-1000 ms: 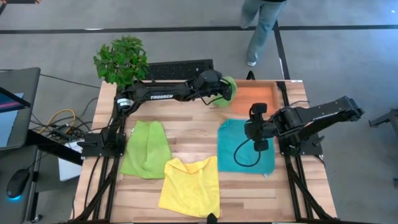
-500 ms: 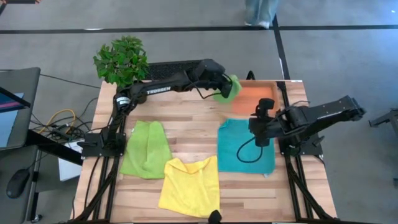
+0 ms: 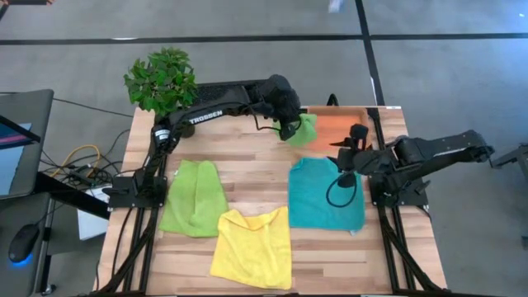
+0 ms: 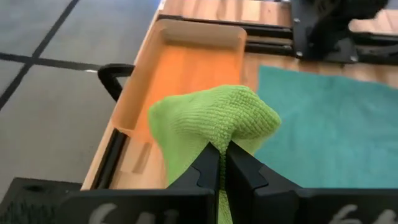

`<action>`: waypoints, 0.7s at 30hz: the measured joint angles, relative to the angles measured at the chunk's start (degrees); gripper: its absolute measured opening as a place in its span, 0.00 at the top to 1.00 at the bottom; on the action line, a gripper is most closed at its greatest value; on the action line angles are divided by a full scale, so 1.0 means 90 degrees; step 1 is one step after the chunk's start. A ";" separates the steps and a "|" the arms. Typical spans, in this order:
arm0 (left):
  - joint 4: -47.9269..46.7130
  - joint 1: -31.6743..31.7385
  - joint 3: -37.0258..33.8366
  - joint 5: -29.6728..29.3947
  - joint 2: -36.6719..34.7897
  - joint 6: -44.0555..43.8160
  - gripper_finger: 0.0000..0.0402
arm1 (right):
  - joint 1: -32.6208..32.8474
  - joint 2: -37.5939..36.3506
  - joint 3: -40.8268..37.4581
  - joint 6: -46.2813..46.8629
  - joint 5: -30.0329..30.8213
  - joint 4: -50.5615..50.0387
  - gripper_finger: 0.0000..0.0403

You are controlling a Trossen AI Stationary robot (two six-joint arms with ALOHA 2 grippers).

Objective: Fold microfiber towels
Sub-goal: Put the green microfiber towel into the orange bin

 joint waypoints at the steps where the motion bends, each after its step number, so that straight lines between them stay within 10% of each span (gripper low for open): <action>1: -0.0075 -0.0027 0.0095 0.0013 0.0000 0.0062 1.00 | -0.0090 -0.0032 -0.0122 -0.0064 0.0097 0.0218 0.47; 21: -0.0263 -0.0539 0.0299 0.0265 -0.0007 0.0597 1.00 | -0.1371 0.0979 -0.0510 -0.1147 0.0071 0.1873 0.47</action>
